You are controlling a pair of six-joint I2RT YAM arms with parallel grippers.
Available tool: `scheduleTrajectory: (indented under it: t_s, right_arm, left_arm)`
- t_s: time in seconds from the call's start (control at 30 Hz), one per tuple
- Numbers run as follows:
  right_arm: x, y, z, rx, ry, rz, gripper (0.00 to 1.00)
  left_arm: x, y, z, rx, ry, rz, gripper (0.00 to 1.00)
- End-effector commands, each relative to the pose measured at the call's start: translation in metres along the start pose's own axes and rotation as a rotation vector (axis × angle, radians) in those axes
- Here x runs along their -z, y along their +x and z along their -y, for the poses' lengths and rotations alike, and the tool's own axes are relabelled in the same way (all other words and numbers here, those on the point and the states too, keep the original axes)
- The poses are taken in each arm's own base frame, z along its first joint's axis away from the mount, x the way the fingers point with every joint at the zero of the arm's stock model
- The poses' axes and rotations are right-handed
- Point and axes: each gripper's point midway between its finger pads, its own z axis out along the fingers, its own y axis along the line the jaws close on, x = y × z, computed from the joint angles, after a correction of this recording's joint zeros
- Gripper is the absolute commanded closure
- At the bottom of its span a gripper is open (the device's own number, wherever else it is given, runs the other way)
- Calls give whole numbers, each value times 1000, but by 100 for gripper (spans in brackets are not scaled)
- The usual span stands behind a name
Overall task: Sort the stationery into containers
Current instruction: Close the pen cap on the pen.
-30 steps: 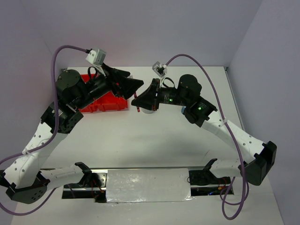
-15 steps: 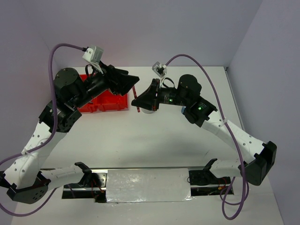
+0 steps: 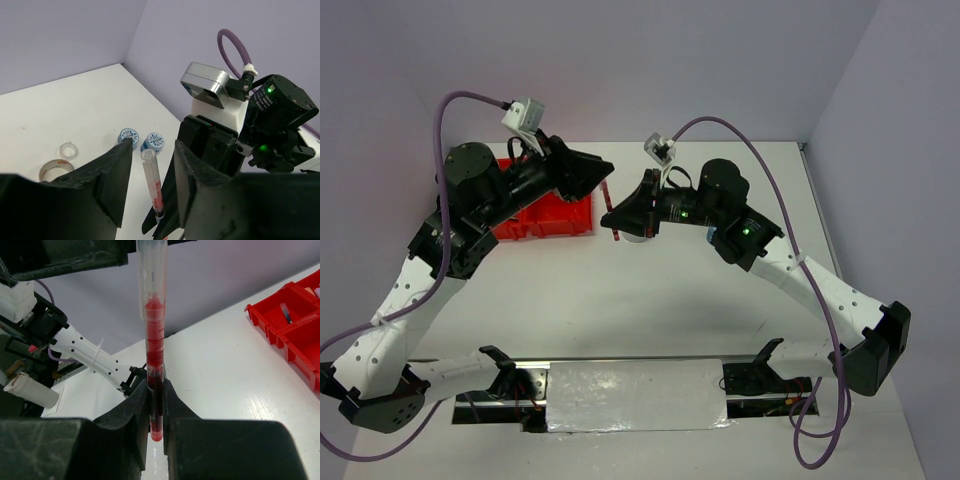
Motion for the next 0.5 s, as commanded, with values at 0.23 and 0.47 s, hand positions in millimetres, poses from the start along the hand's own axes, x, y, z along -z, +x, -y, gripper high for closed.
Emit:
scheduleTrajectory:
  t_s: [0.23, 0.47]
  right_arm:
    - [8, -32, -27, 89, -41, 63, 100]
    - [9, -46, -31, 117, -35, 76, 100]
  left_arm:
    - [-4, -3, 4, 20, 41, -2, 75]
    - [-10, 18, 11, 39, 124, -93, 100]
